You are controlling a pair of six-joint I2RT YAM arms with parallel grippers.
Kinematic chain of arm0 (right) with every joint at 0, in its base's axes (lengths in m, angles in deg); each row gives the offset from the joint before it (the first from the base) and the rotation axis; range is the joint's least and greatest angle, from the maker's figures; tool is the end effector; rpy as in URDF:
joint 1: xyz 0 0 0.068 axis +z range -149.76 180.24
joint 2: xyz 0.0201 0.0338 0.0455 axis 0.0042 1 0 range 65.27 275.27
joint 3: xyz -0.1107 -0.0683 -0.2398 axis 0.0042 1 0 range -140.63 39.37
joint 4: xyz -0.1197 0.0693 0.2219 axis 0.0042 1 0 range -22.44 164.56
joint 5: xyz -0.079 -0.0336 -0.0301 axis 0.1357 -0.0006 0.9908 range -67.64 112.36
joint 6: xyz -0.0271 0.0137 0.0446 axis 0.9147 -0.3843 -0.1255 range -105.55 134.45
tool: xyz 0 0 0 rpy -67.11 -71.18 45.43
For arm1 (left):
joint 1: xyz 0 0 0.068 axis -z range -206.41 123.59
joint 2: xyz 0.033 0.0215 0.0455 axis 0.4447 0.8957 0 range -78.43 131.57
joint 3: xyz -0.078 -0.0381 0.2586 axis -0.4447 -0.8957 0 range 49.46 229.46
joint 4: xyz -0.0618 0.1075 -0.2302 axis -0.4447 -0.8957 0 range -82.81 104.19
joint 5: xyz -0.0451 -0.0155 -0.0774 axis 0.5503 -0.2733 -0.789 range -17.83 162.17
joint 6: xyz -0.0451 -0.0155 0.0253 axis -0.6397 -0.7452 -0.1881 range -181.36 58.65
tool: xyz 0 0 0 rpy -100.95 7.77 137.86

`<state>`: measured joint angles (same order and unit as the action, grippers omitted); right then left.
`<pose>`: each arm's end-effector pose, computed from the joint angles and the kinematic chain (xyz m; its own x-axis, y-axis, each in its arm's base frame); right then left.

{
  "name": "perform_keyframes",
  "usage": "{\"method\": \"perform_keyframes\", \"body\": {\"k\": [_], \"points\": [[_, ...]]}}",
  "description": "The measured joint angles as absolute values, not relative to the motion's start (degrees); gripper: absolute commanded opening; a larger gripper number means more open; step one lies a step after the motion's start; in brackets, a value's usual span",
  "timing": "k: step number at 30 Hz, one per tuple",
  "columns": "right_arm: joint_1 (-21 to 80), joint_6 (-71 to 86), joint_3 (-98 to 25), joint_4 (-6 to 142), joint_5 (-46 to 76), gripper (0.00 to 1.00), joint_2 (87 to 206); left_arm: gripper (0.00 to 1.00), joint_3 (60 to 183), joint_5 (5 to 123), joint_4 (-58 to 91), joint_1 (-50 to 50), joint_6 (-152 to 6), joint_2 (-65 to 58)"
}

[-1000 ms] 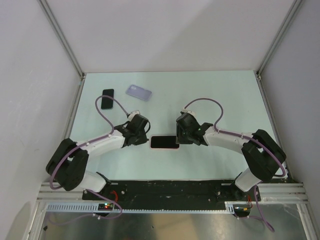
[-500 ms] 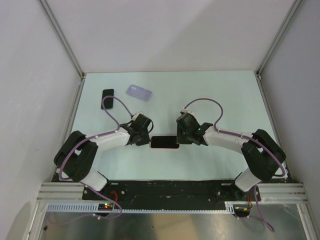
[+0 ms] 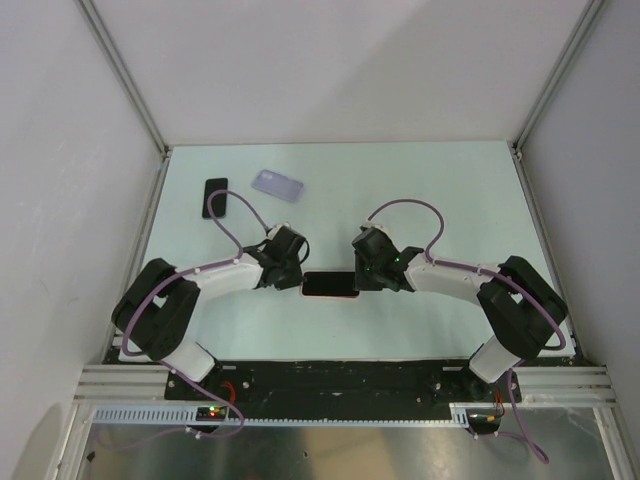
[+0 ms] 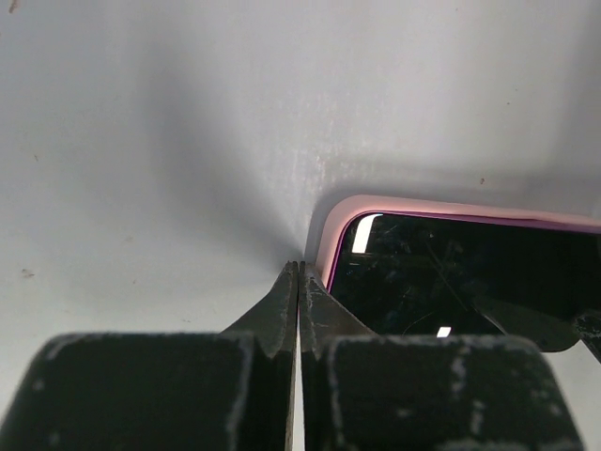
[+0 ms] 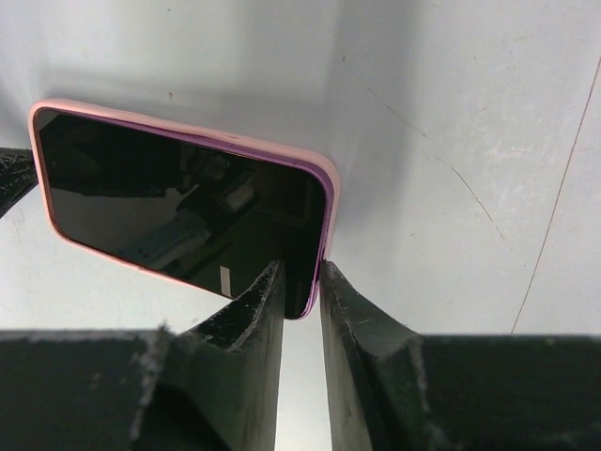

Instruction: Put the phone into the phone case

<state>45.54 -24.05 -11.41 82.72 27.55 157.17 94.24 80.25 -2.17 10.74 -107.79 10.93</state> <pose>0.2228 0.2206 0.1703 -0.8765 -0.0044 -0.4813 -0.1621 0.9442 0.2867 0.2315 -0.1691 0.1526 -0.8740 -0.2378 -0.4238 -0.1303 0.9548 -0.2670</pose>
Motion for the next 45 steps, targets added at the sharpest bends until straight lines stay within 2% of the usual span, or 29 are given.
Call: {"method": "perform_keyframes", "body": {"k": [12, 45], "points": [[45.3, -24.1, -11.3, 82.8, 27.5, 0.06, 157.1, 0.0, 95.9, 82.7, -3.8, 12.5, -107.3, 12.3], [49.4, -27.7, -11.7, 83.4, 35.5, 0.0, 159.9, 0.0, 96.9, 84.1, -4.7, 13.3, -106.4, 12.9]]}}
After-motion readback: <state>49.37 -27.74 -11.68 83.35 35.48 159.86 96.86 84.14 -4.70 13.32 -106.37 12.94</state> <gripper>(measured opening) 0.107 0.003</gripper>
